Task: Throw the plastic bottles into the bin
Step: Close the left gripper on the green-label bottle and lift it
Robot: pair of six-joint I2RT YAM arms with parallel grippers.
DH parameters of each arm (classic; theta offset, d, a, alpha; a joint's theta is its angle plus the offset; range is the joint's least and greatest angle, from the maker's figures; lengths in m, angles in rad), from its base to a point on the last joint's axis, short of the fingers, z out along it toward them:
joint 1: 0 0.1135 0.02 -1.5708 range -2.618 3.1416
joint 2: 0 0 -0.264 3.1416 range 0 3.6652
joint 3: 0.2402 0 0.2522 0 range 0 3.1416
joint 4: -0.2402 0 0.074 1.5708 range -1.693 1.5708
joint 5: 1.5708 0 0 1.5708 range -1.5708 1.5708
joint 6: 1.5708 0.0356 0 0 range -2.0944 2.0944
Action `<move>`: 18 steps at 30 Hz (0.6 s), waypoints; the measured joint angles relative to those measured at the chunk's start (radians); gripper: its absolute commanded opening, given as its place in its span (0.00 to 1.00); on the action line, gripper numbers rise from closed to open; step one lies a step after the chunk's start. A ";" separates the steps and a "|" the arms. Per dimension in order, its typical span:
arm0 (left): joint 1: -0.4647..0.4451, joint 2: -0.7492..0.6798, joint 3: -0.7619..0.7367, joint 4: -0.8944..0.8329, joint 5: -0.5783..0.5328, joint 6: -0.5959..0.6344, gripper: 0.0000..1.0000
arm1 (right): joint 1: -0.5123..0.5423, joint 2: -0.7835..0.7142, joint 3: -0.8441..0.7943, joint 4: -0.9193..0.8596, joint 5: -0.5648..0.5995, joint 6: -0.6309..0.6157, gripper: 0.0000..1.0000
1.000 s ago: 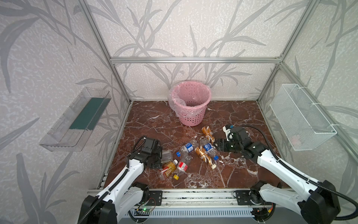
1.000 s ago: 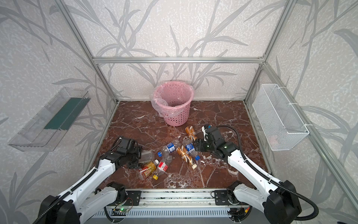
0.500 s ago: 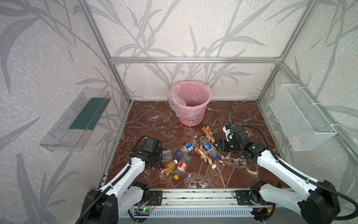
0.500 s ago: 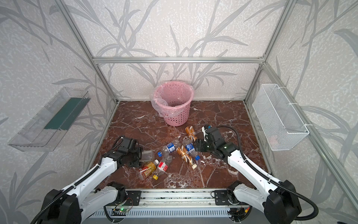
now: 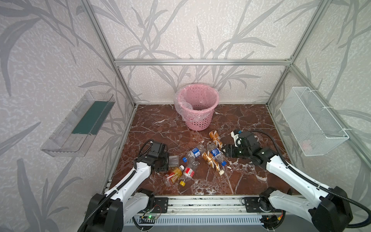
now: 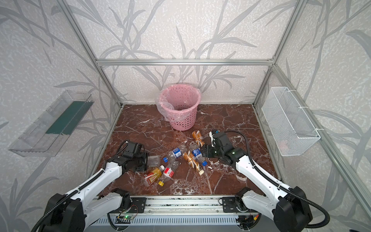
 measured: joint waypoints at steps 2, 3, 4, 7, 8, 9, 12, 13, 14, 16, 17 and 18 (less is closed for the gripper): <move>0.001 0.005 0.005 -0.002 0.001 0.019 0.55 | 0.000 0.000 0.000 0.001 0.000 0.000 0.73; 0.003 0.011 0.011 -0.007 0.002 0.033 0.59 | 0.000 0.000 0.000 0.001 0.000 0.000 0.72; 0.004 0.020 0.018 -0.013 0.004 0.050 0.65 | 0.000 0.000 0.000 0.001 0.000 0.000 0.72; 0.011 0.060 0.051 -0.044 0.006 0.095 0.74 | 0.000 0.000 0.000 0.001 0.000 0.000 0.72; 0.013 0.077 0.061 -0.051 0.005 0.110 0.75 | 0.000 0.000 0.000 0.001 0.000 0.000 0.72; 0.014 0.094 0.068 -0.061 0.005 0.120 0.75 | 0.000 0.000 0.000 0.001 0.000 0.000 0.72; 0.018 0.138 0.085 -0.098 0.005 0.146 0.75 | 0.000 -0.001 0.000 0.001 0.000 0.000 0.72; 0.019 0.150 0.089 -0.106 0.006 0.153 0.74 | 0.000 -0.002 0.000 0.001 0.000 0.000 0.72; 0.019 0.161 0.095 -0.116 0.006 0.160 0.72 | 0.000 -0.003 0.000 0.001 0.000 0.000 0.72; 0.019 0.174 0.102 -0.125 0.007 0.169 0.68 | 0.000 -0.006 0.000 0.001 0.001 0.000 0.72; 0.019 0.179 0.105 -0.129 0.009 0.175 0.66 | 0.000 -0.009 0.000 0.001 0.001 0.000 0.72; 0.019 0.181 0.108 -0.132 0.011 0.178 0.64 | 0.000 -0.010 0.000 0.001 0.001 0.000 0.72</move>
